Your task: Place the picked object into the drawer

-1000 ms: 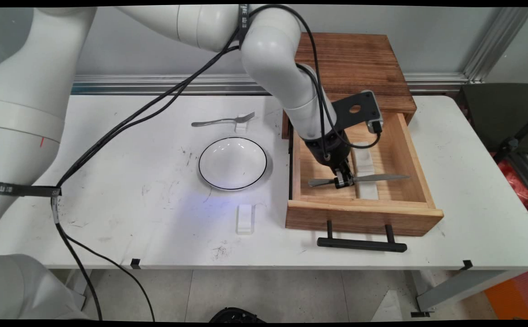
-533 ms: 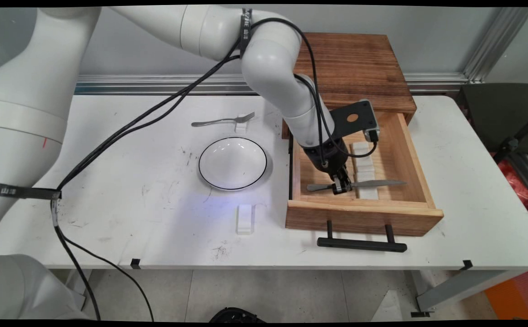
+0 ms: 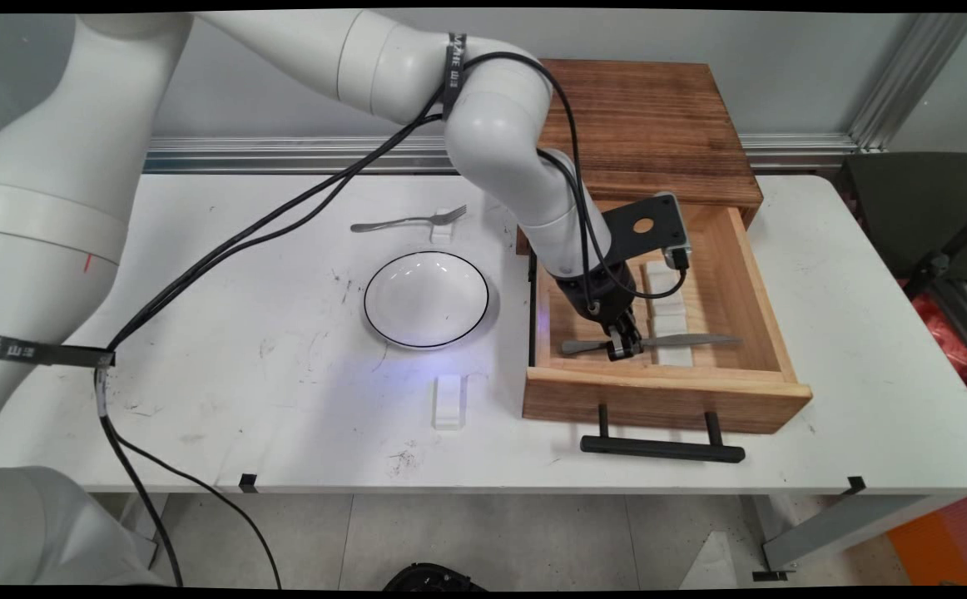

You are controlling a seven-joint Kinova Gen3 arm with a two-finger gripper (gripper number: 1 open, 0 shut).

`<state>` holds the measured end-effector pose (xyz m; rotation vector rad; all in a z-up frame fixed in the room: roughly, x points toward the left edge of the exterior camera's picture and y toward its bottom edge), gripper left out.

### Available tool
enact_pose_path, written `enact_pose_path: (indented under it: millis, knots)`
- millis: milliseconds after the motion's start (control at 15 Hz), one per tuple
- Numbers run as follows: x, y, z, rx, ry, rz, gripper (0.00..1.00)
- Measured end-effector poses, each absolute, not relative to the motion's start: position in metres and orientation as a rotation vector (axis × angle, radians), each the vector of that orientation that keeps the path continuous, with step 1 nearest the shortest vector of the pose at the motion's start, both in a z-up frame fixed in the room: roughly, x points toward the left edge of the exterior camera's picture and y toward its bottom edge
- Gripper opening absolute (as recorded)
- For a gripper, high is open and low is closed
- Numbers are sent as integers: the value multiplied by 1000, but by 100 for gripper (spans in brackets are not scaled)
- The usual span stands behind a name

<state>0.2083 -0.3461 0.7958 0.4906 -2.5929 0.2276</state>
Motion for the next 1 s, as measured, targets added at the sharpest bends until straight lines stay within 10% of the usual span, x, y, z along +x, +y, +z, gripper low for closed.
enact_pose_path:
  millis: [600, 667, 1000]
  knots:
    - [206, -349, 789, 484, -2581, 234, 0]
    - [206, -349, 789, 483, -2579, 233, 100]
    - [205, -349, 789, 482, -2570, 233, 100]
